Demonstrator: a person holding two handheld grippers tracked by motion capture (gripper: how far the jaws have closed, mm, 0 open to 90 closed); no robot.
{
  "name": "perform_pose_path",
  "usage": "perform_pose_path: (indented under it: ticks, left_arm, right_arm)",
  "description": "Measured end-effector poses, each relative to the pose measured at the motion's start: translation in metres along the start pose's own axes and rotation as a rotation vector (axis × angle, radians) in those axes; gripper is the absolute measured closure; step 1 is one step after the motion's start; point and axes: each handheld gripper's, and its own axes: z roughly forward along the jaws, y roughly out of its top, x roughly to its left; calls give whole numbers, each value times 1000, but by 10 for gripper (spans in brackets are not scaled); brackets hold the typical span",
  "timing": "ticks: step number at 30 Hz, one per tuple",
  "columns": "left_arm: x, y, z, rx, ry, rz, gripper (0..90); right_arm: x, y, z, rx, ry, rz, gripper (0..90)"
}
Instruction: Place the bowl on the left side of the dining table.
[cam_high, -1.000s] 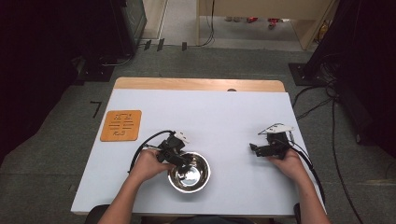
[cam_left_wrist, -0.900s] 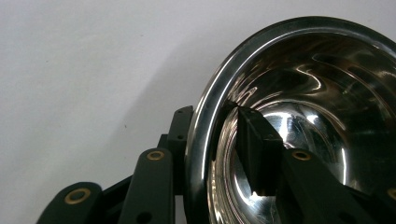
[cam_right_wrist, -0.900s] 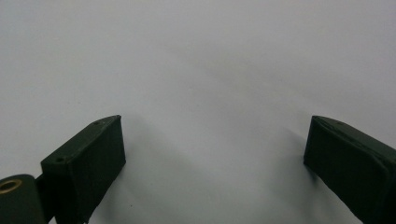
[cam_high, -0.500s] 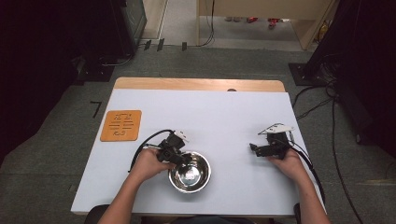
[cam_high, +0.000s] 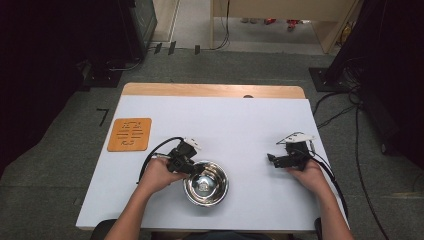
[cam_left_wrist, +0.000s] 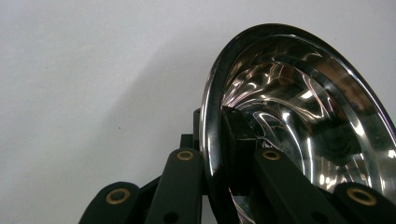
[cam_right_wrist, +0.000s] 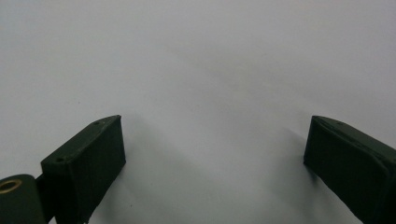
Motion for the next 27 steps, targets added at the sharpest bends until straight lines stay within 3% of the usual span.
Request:
perform_pose_path:
  ticks: [12, 27]
  left_arm:
    - [2, 1, -4, -8, -5, -29, 866]
    - [5, 4, -14, -38, 39, -40, 858]
  right_arm:
    - [0, 0, 0, 0, -1, -1, 48]
    - [0, 0, 0, 0, -2, -1, 48]
